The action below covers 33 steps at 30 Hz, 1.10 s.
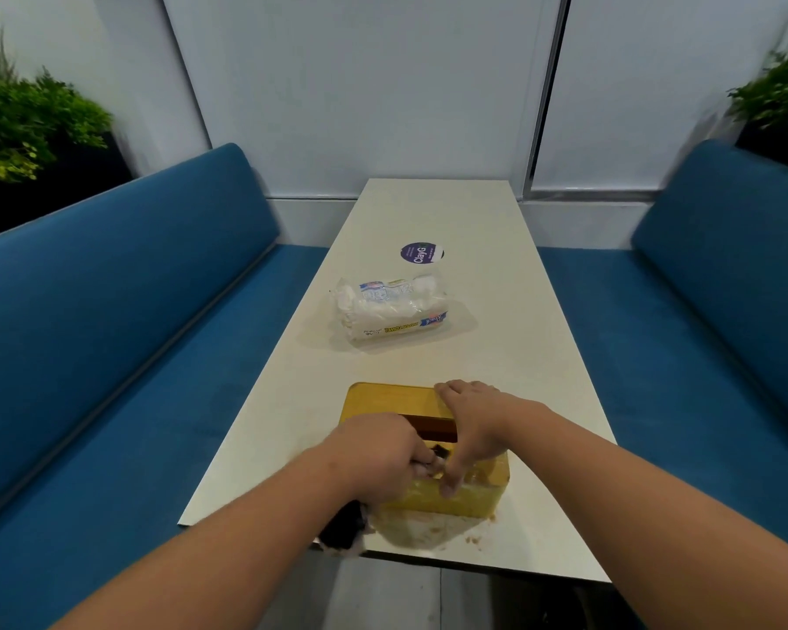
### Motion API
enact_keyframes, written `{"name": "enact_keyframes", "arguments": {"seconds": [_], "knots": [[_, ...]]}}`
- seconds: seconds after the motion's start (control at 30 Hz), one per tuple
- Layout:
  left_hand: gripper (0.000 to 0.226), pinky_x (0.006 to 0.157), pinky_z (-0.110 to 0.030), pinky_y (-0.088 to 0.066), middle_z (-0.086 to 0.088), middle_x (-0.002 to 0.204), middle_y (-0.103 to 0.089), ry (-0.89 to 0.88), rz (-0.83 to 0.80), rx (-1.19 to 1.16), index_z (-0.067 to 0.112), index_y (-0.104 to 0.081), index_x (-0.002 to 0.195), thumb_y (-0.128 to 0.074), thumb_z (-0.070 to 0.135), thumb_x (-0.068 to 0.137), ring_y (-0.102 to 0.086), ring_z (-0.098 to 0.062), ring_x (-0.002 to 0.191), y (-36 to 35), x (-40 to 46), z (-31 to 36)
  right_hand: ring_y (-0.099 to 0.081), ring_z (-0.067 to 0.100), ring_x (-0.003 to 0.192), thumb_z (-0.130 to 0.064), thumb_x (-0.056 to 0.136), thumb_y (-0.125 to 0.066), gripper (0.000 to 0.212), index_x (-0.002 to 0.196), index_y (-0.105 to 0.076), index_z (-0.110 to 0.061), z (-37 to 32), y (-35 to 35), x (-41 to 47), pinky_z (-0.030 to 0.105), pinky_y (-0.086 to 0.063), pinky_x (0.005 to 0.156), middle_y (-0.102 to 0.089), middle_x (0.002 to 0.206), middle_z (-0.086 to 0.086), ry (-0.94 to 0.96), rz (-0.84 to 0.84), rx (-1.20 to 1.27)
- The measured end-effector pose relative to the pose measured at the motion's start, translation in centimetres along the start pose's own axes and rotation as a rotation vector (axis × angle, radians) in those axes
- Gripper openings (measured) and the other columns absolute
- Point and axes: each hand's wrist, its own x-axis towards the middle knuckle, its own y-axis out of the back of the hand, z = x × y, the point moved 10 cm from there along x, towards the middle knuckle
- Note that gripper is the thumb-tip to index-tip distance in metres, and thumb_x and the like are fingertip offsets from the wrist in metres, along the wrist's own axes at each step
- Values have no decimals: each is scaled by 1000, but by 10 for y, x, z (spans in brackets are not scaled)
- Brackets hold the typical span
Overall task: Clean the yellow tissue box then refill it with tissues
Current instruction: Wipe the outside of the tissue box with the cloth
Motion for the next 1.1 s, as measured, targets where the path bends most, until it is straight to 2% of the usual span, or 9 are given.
{"name": "enact_keyframes", "arguments": {"seconds": [0.23,0.37,0.47,0.57,0.63,0.7,0.77,0.9,1.1], "knots": [[42,58,-26,-34,9,63,-51,108,39,-54,31,-72,100,-39,56,99,-47,-9,64,4,-22,-50,-17,26,145,-72,45,-81,143,155,-3,-24,2,-1,1,47,-24,117,-13,161,-2,1,-8,5],[35,64,-26,-37,10,74,-58,42,30,-93,33,-72,110,-43,50,99,-49,-8,72,-1,-13,-16,-17,26,145,-72,45,-82,145,155,-2,-23,1,-1,1,46,-24,117,-12,161,-1,0,-12,-7],[36,63,-25,-38,14,69,-56,65,33,-145,35,-72,110,-43,54,97,-50,-6,70,-1,-14,-18,-17,26,145,-71,46,-82,143,155,-2,-23,1,0,0,46,-24,117,-12,161,-1,-4,-14,-8],[38,72,-23,-48,12,92,-73,223,59,-198,34,-73,109,-45,56,96,-61,-3,77,4,-32,-74,-19,26,145,-71,46,-82,142,155,-4,-24,1,0,0,47,-26,116,-14,160,-1,0,-14,-4],[37,75,-29,-51,6,95,-73,293,62,-143,33,-73,109,-45,54,97,-63,-11,83,3,-37,-96,-18,26,145,-72,45,-81,142,155,-3,-25,1,-1,1,48,-26,116,-14,161,-2,1,-18,1],[36,67,-24,-44,7,86,-71,250,64,-134,32,-73,106,-45,52,98,-57,-7,72,0,-33,-84,-18,26,145,-72,45,-81,143,155,-3,-25,1,0,1,47,-26,116,-13,161,-2,2,-17,-6],[33,65,-17,-38,9,92,-73,189,30,-184,33,-73,109,-48,51,97,-54,-3,68,-5,-28,-66,-18,26,145,-71,47,-82,143,155,-2,-24,0,0,0,46,-25,117,-12,161,-2,2,-21,-12],[37,82,-27,-51,10,104,-73,316,13,-203,34,-70,116,-49,55,95,-62,-8,89,3,-31,-98,-15,25,146,-71,46,-82,144,155,0,-24,1,-1,0,46,-24,117,-9,162,-3,6,-22,-8],[43,88,-38,-52,4,110,-70,384,30,-49,32,-67,122,-40,56,98,-61,-18,98,18,5,-112,-15,25,146,-70,49,-82,142,155,0,-23,0,0,0,45,-23,117,-10,161,-2,17,-19,-5]]}}
